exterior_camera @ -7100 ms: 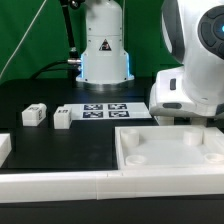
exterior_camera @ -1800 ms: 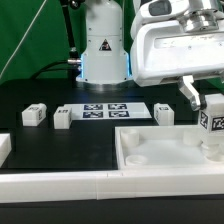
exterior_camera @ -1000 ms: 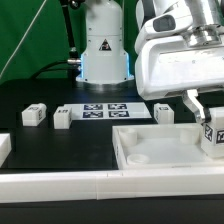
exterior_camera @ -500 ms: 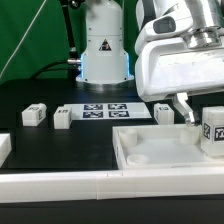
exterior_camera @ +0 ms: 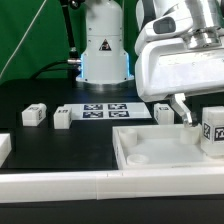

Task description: Assemble one leg

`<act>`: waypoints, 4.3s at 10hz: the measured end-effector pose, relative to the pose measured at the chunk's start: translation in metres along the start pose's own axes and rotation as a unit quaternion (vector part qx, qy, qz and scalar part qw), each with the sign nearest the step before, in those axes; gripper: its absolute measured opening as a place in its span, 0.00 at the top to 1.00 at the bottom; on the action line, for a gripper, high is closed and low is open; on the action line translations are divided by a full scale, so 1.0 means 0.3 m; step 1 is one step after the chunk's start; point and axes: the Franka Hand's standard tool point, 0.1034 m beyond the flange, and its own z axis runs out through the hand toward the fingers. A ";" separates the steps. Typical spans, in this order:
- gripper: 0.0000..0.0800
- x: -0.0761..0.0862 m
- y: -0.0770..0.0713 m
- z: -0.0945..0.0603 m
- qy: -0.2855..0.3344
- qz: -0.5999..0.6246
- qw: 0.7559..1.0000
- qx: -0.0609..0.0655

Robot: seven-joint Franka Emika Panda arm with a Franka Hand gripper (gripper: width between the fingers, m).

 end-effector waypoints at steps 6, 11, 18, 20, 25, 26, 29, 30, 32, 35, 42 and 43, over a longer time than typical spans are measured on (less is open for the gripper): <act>0.19 -0.005 0.010 -0.027 -0.087 0.020 0.996 0.006; 0.19 0.002 -0.002 -0.022 -0.315 0.026 0.948 0.042; 0.63 0.011 -0.002 -0.010 -0.322 0.027 0.945 0.045; 0.63 0.012 -0.002 -0.010 -0.323 0.043 0.945 0.040; 0.63 0.015 -0.007 -0.002 -0.312 0.301 0.900 -0.037; 0.63 0.017 -0.008 0.000 -0.307 0.349 0.884 -0.053; 0.63 0.026 -0.015 0.005 -0.270 0.519 0.803 -0.116; 0.63 0.026 -0.015 0.004 -0.266 0.538 0.790 -0.126; 0.57 0.027 -0.014 0.006 -0.263 0.560 0.775 -0.131; 0.23 0.025 -0.021 0.000 -0.282 0.490 0.818 -0.110; 0.19 0.007 -0.014 0.010 -0.300 0.074 0.951 -0.026; 0.19 0.013 -0.011 0.011 -0.297 0.024 0.954 -0.011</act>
Offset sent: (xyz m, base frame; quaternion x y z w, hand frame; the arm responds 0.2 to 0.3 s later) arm 0.0000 0.0000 0.0000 0.0000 0.0000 0.0000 1.0000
